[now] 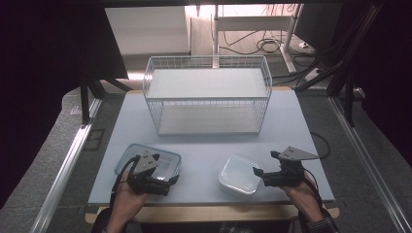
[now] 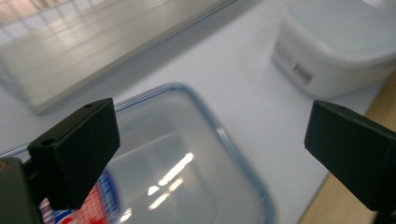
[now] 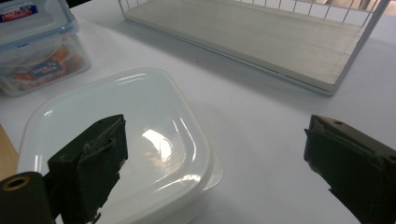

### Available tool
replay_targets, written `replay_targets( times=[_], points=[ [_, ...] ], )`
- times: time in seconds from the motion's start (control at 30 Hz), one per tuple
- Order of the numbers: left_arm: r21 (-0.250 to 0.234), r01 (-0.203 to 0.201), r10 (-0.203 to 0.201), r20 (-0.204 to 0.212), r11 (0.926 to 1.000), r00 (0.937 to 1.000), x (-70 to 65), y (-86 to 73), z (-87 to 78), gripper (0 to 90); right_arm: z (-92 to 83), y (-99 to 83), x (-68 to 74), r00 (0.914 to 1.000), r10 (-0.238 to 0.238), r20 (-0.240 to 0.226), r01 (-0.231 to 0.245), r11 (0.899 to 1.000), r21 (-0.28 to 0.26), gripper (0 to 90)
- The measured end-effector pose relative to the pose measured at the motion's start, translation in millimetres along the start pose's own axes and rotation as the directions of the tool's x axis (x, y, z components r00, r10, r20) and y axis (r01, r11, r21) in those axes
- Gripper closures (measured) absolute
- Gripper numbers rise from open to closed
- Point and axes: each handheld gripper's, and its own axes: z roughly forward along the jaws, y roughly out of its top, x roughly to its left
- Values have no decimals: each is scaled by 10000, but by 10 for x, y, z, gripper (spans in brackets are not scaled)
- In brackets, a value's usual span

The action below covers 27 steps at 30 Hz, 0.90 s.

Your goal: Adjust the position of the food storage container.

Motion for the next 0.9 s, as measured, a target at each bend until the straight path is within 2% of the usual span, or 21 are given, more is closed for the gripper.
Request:
replay_targets(
  times=[0.1, 0.13, 0.2, 0.23, 0.33, 0.43, 0.53, 0.67, 0.8, 0.83, 0.87, 0.9],
  points=[
    [-225, 893, -883, 414, 9958, 9952, 42, -35, -14, 54, -4, 8, 20, 9999, 129, -58, -128, 9998, 135, 58],
    [-253, 1046, -1033, 492, 9942, 9934, 48, -59, -15, 56, -2, 11, 29, 9999, 114, -123, -112, 9998, 169, 53],
    [-194, 1097, -1087, 470, 9938, 9930, 47, -90, -21, 52, -9, 25, 45, 9995, 23, -315, -16, 9998, 205, 41],
    [-158, 1140, -1131, 493, 9934, 9924, 47, -100, -24, 53, -11, 34, 51, 9993, 30, -384, -15, 9993, 387, 42],
    [-240, 1099, -1088, 437, 9937, 9931, 41, -112, -31, 48, -24, 45, 51, 9985, 123, -535, -91, 9982, 599, 52],
    [-118, 811, -809, 148, 9966, 9966, 22, -106, -33, 41, -27, 51, 47, 9981, 199, -575, -153, 9967, 802, 92],
    [-33, 733, -733, 49, 9973, 9973, 27, -111, -32, 41, -17, 59, 62, 9989, -12, -473, 58, 9952, 982, 140],
    [-11, 724, -724, -79, 9974, 9973, 48, -125, -37, 42, -9, 109, 123, 9977, -160, -662, 234, 9932, 1139, 196],
    [-6, 666, -666, -281, 9978, 9974, 66, -140, -58, 44, -11, 175, 197, 9973, -382, -628, 446, 9937, 1032, 328],
    [-5, 679, -679, -270, 9977, 9973, 71, -142, -62, 46, -14, 206, 222, 9967, -409, -694, 478, 9936, 1020, 436],
    [-12, 695, -695, -264, 9976, 9972, 78, -144, -66, 46, -14, 206, 222, 9967, -409, -694, 478, 9936, 1020, 436],
    [-32, 709, -709, -285, 9975, 9971, 82, -147, -66, 47, -11, 223, 233, 9952, -397, -899, 494, 9929, 1081, 476]
  ],
)
